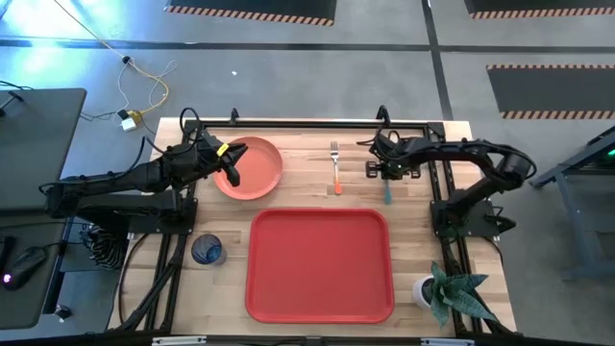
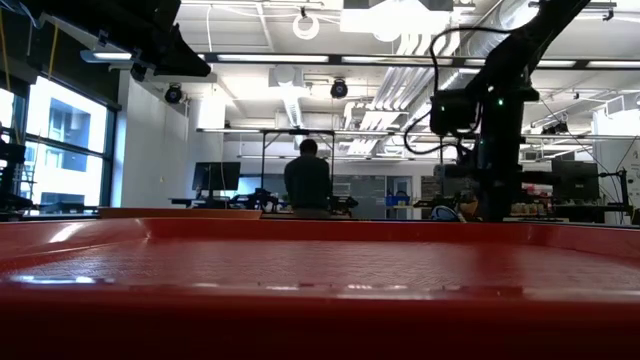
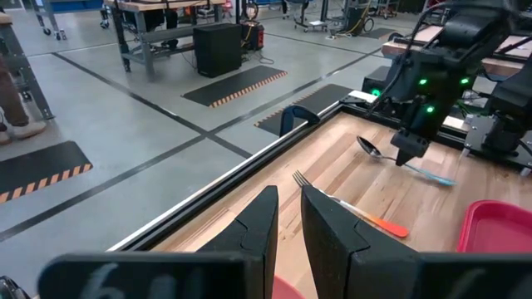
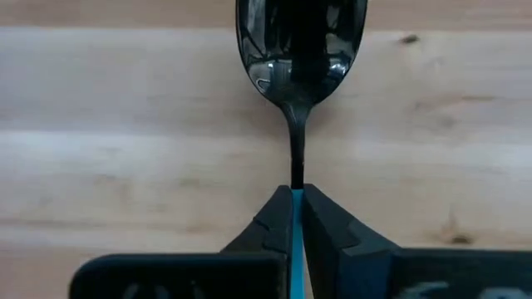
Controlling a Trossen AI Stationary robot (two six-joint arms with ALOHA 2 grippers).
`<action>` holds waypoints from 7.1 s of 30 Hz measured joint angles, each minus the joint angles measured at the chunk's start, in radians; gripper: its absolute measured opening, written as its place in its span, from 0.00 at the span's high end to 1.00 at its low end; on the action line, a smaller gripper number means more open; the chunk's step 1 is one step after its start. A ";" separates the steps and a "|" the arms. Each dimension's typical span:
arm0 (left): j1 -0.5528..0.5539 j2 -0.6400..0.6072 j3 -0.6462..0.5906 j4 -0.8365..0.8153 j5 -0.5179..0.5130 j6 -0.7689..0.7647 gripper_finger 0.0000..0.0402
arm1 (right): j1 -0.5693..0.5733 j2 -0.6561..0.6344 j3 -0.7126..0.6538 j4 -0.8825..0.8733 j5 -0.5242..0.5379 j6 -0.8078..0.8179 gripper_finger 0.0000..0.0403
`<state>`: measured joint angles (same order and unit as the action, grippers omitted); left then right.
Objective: Pick and place plate/cup/fork/spoon on tray
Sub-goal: Put the blue spoon on the red tray, then put the orange plate on the red tray to the left of the blue spoon
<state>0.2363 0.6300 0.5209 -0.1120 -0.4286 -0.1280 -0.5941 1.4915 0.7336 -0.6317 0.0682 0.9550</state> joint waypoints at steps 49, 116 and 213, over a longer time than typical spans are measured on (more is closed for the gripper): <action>-0.001 0.000 0.000 -0.089 0.002 -0.011 0.88 | 0.904 0.030 0.398 -0.339 0.084 1.009 1.00; 0.000 0.000 0.000 -0.109 0.003 -0.026 0.88 | 1.033 0.347 0.397 -0.203 -0.108 1.087 0.97; 0.000 0.190 0.421 -0.454 0.041 0.412 0.72 | 0.829 0.350 1.012 -0.744 0.490 0.633 0.73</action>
<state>0.2363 0.8201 0.9416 -0.5655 -0.3878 0.2845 0.2351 1.8420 1.7457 -1.3756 0.5577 1.5883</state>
